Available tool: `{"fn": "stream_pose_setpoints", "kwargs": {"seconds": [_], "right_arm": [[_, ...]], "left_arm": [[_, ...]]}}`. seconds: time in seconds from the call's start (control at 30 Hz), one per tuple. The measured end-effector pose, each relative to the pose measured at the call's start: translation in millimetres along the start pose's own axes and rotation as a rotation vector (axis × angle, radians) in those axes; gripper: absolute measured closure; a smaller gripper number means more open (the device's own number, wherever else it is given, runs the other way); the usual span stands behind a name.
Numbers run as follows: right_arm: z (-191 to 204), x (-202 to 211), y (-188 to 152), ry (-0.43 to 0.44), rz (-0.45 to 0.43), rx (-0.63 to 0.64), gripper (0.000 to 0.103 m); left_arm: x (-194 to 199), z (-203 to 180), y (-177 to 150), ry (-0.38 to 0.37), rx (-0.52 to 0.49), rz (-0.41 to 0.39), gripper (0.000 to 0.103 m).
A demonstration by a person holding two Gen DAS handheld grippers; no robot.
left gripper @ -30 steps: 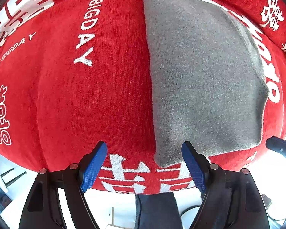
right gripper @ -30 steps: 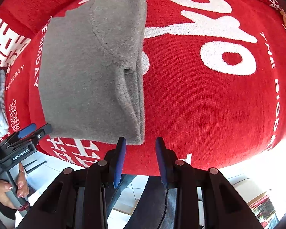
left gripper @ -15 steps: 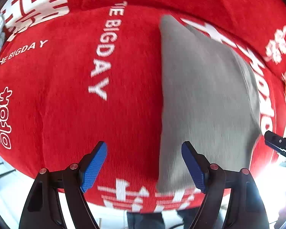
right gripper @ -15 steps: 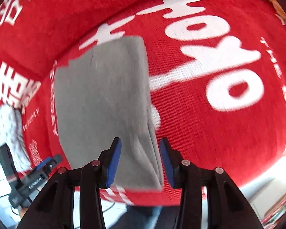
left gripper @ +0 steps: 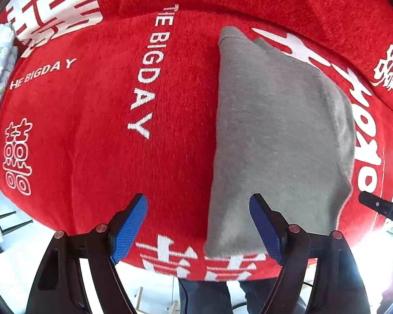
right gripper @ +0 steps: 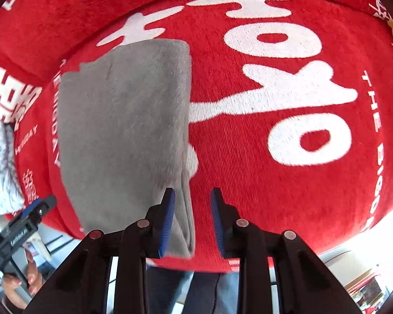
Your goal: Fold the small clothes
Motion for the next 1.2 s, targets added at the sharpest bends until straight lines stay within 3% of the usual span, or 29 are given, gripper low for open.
{"fn": "stream_pose_setpoints", "kwargs": {"seconds": [0.23, 0.37, 0.6, 0.63, 0.7, 0.77, 0.9, 1.0, 1.1, 1.2], "right_arm": [[0.7, 38.5, -14.3, 0.04, 0.013, 0.027, 0.07], [8.7, 56.2, -18.7, 0.042, -0.006, 0.053, 0.056], [19.4, 77.0, -18.0, 0.025, -0.046, 0.077, 0.048], [21.6, 79.6, -18.3, 0.027, -0.053, 0.076, 0.043], [27.4, 84.8, -19.8, 0.024, -0.072, 0.078, 0.034], [35.1, 90.6, -22.0, 0.015, -0.1, 0.077, 0.022], [50.7, 98.3, -29.1, -0.039, -0.147, 0.069, 0.02], [61.4, 106.4, -34.7, -0.092, -0.205, 0.064, 0.0], [72.5, 117.3, -39.3, -0.145, -0.26, 0.067, 0.0], [77.2, 122.0, -40.9, -0.144, -0.254, 0.053, 0.0]], "left_arm": [[37.1, -24.2, -14.9, 0.007, -0.023, -0.012, 0.022], [59.2, -36.0, -19.9, 0.013, -0.035, -0.037, 0.022], [79.5, -52.7, -25.4, 0.021, -0.063, -0.048, 0.022], [82.5, -52.6, -24.8, 0.013, -0.064, -0.056, 0.018], [89.2, -50.8, -21.7, 0.014, -0.072, -0.079, 0.0], [95.4, -48.9, -17.2, 0.024, -0.094, -0.105, 0.0], [102.6, -40.3, -5.7, 0.012, -0.135, -0.104, 0.0], [109.6, -33.8, 1.3, 0.009, -0.165, -0.114, 0.0], [115.6, -28.9, 5.6, 0.015, -0.186, -0.114, 0.0], [119.7, -26.2, 6.1, 0.032, -0.2, -0.095, 0.0]]}}
Point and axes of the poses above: each gripper's, at about its wrist camera, not at the fingertips, and x roughly against the way its jaws point, z to its left, y to its top, the point moved 4 cm from there along -x, roughly the way its jaws point, and after that the axes turned 6 degrees about -y, right-handed, at the moved point
